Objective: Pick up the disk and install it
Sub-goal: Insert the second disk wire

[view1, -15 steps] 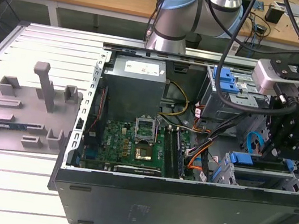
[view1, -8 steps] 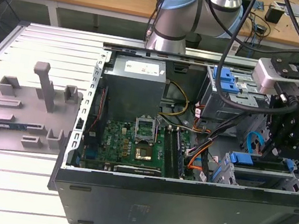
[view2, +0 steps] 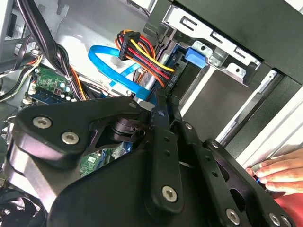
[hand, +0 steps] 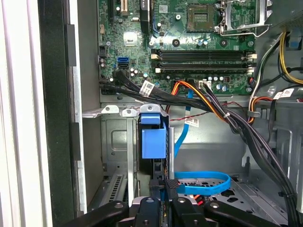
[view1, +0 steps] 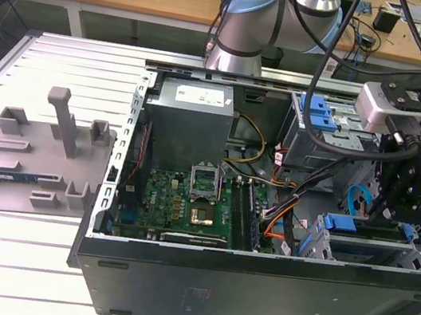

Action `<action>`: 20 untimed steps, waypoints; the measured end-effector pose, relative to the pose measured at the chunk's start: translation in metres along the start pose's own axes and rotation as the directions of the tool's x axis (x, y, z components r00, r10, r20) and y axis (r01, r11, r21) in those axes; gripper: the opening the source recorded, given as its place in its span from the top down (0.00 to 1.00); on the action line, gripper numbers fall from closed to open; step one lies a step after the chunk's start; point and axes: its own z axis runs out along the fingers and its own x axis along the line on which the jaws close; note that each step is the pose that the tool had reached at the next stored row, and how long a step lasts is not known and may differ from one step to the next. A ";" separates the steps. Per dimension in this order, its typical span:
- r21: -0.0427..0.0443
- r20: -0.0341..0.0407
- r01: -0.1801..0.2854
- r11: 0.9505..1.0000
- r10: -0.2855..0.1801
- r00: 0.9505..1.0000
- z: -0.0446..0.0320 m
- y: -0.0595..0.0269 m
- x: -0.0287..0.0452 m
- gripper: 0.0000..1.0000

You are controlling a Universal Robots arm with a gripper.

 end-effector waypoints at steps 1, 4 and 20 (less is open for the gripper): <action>0.000 0.000 0.000 1.000 0.000 1.000 0.0003 0.0000 0.0000 0.84; 0.000 0.000 0.000 1.000 0.000 1.000 0.0011 0.0001 0.0000 0.84; 0.000 0.000 0.002 1.000 -0.002 1.000 0.0055 0.0004 0.0000 0.84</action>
